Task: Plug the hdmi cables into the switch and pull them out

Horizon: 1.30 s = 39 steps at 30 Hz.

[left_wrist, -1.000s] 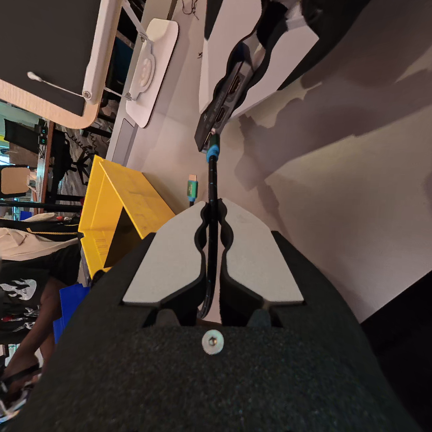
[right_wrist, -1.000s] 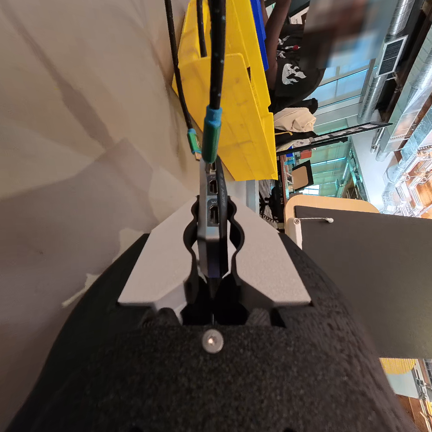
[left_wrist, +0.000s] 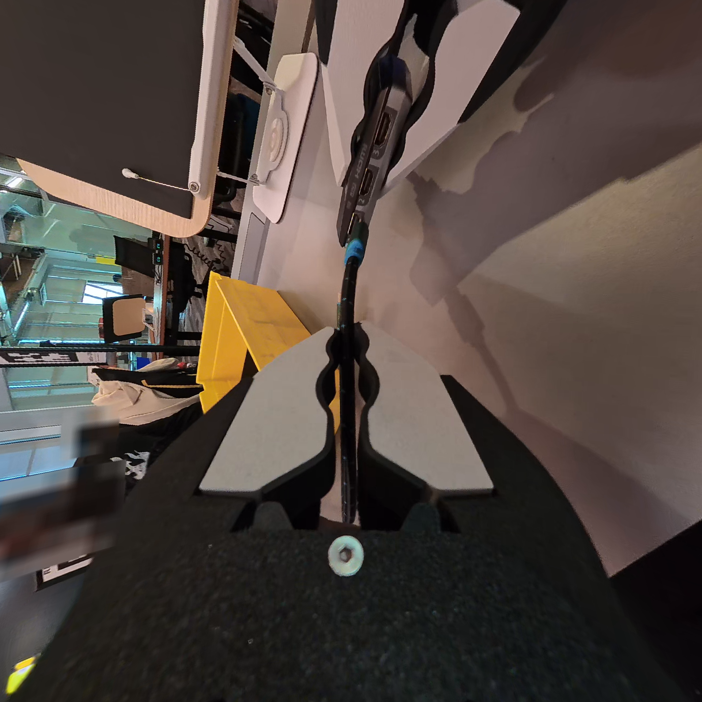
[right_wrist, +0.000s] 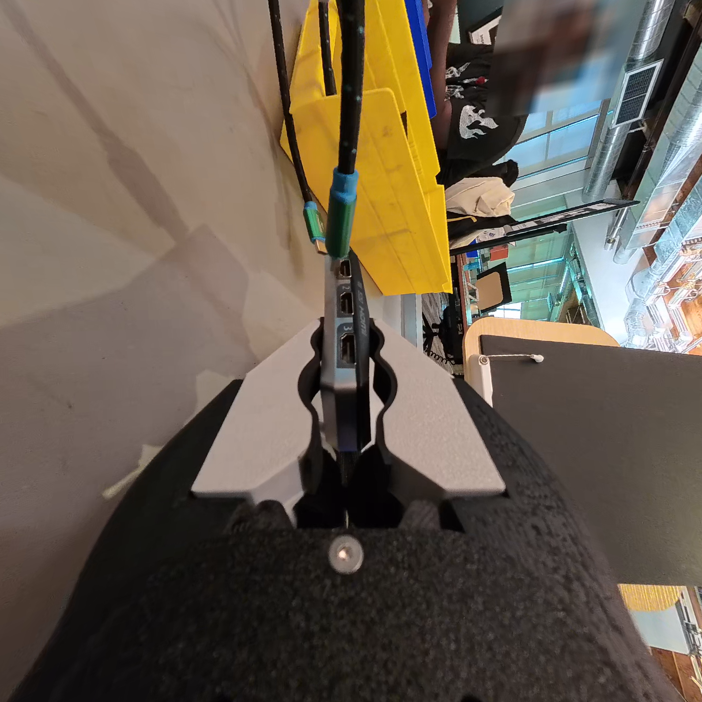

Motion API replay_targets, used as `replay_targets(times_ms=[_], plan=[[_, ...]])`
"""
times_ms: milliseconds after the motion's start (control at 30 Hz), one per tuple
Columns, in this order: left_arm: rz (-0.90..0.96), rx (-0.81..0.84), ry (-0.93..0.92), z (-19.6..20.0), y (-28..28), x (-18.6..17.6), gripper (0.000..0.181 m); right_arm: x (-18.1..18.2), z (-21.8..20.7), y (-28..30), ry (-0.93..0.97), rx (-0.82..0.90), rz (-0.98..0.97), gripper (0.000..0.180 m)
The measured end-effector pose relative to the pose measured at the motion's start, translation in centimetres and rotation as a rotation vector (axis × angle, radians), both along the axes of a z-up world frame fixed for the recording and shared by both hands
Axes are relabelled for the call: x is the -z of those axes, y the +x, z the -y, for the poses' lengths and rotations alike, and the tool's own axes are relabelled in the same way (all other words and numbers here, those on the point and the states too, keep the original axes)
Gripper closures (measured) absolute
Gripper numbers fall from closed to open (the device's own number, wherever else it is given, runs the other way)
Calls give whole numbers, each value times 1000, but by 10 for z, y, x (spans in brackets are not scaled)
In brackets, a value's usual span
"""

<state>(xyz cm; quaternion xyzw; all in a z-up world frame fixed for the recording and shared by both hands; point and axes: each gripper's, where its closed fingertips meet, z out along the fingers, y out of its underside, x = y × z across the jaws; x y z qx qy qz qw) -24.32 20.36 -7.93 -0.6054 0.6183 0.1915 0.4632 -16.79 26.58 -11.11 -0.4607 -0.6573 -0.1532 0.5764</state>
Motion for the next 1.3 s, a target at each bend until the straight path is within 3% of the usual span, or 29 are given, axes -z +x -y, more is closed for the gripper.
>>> replay_targets(times_ms=[1300], plan=[[-19,63,72,9,3,-2,174,8,13,-4,-120,-68,2,159]])
